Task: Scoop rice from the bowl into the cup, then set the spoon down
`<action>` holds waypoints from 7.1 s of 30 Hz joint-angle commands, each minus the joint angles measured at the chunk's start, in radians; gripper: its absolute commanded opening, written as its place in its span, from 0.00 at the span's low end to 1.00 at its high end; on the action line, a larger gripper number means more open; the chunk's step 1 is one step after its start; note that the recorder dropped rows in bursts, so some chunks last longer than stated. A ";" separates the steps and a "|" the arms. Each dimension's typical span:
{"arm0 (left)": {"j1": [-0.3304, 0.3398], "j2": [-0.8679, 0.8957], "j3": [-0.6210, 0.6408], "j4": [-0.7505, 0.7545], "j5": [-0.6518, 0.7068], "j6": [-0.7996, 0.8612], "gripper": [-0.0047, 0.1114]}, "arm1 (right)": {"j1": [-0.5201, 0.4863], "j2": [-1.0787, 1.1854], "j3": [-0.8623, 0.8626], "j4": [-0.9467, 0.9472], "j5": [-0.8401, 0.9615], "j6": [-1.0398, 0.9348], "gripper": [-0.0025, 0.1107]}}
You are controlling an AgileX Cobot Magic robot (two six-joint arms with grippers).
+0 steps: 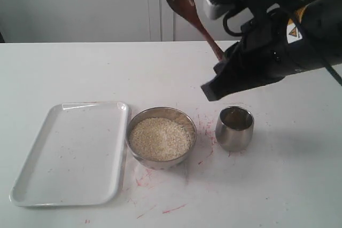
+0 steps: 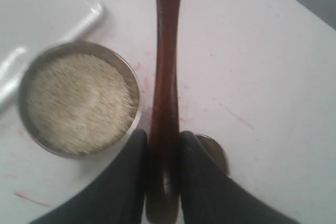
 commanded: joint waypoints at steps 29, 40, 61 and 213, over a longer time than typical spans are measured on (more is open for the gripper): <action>0.002 0.001 -0.003 0.000 -0.003 -0.005 0.16 | 0.328 0.327 -0.097 0.782 -0.435 0.005 0.02; 0.002 0.001 -0.003 0.000 -0.003 -0.005 0.16 | 0.344 0.548 -0.176 0.805 -0.495 0.005 0.02; 0.002 0.001 -0.003 0.000 -0.003 -0.005 0.16 | 0.381 0.729 -0.302 0.800 -0.496 0.005 0.02; 0.002 0.001 -0.003 0.000 -0.003 -0.005 0.16 | 0.411 0.746 -0.419 1.017 -0.602 0.265 0.02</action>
